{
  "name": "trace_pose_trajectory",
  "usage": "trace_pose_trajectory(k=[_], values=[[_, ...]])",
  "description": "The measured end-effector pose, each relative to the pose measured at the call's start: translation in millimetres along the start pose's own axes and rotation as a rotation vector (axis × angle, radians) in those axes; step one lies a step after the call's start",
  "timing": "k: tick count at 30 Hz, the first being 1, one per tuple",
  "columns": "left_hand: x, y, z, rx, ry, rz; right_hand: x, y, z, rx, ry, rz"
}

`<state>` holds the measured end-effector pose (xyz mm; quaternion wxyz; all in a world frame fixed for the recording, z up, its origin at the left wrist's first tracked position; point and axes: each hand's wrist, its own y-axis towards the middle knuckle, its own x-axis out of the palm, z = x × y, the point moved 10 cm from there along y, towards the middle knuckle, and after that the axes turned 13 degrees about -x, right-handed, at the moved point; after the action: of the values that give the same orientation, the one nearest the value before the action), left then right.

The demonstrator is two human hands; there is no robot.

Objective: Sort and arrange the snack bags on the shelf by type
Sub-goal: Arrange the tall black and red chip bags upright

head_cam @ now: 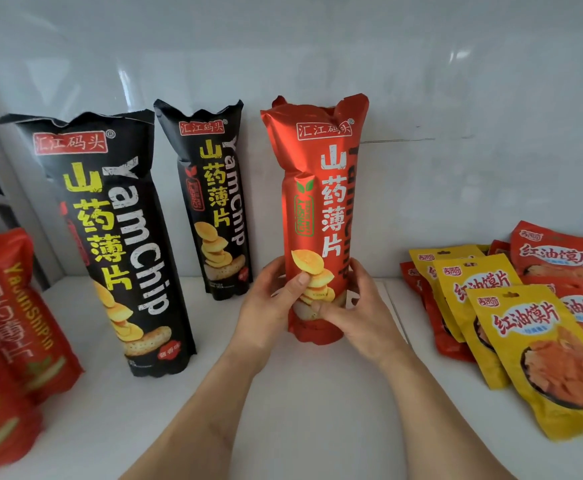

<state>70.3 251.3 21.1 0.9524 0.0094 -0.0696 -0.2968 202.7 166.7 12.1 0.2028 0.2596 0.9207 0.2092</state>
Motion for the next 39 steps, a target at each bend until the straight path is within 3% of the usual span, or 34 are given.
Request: trace_pose_trajectory(k=[6,11,15,18,21,27,31,39], values=[[-26.9,-27.1,18.5,0.088,0.368,0.168,-20.8,-16.9,-18.8,-0.015,-0.240,0.244],[-57.0,-80.8,69.9,0.363,0.487,0.282,-2.7,-43.4,-67.9,-0.209,-0.348,0.461],[-96.5,-125.5,109.4,0.670,0.459,0.466,46.7,-56.2,-90.9,-0.221,-0.328,0.443],[-130.0,-150.1,124.9,0.808,0.433,0.655,93.2,-55.2,-88.5,-0.139,-0.334,0.265],[-157.7,-150.5,126.7,0.741,0.364,0.729,135.4,-53.0,-82.6,-0.063,-0.327,0.106],[-184.7,-115.3,101.1,0.304,0.233,0.630,196.8,-42.8,-65.0,0.078,-0.338,-0.042],[-196.4,-98.9,86.4,0.173,0.156,0.582,217.1,-37.1,-61.2,0.082,-0.321,-0.051],[-189.2,-68.1,73.8,0.104,0.161,0.495,206.5,-27.2,-41.7,0.091,-0.159,0.067]])
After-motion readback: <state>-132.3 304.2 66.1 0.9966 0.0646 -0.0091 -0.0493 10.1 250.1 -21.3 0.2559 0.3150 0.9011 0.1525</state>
